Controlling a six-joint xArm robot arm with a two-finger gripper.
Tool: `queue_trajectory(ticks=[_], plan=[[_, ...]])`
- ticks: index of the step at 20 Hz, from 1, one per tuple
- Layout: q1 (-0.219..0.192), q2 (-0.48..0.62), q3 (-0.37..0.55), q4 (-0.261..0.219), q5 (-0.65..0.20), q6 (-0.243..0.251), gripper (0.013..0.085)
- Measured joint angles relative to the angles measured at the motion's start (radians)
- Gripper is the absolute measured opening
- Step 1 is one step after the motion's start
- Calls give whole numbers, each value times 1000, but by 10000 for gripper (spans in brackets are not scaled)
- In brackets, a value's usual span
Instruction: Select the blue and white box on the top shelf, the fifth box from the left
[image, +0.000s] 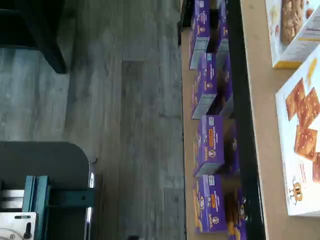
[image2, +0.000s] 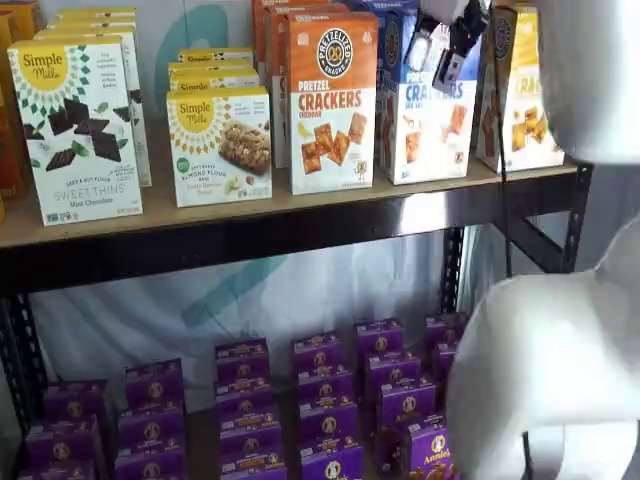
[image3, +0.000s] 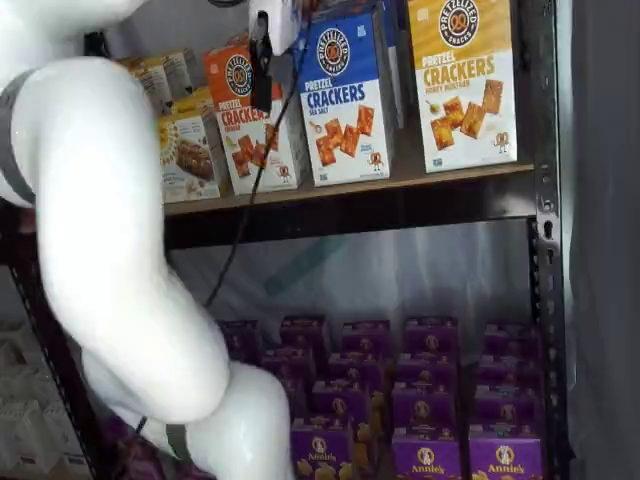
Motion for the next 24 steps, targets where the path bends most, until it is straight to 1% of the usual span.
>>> queue_trajectory(ticks=[1,2,3,6,9,11,13,14,15,19,20,22,24], plan=[[9,-6,5,-16,-11,2,850],[32,-22,23,-55,-39,8,850],[44,-33,36,-75,-55,11,850],[51,-50,57,-86,-70,15,850],[45,-61,68,-73,-71,14,850],[34,-64,68,-53,-70,11,850],[14,-68,67,-17,-73,6,850],[-2,-67,60,8,-73,3,850],[-17,-60,45,32,-68,0,850],[-59,-34,-12,90,-64,-3,850],[-73,-22,-33,112,-61,-3,850],[-91,1,-71,136,-48,-2,850],[-109,35,-123,160,-14,2,850]])
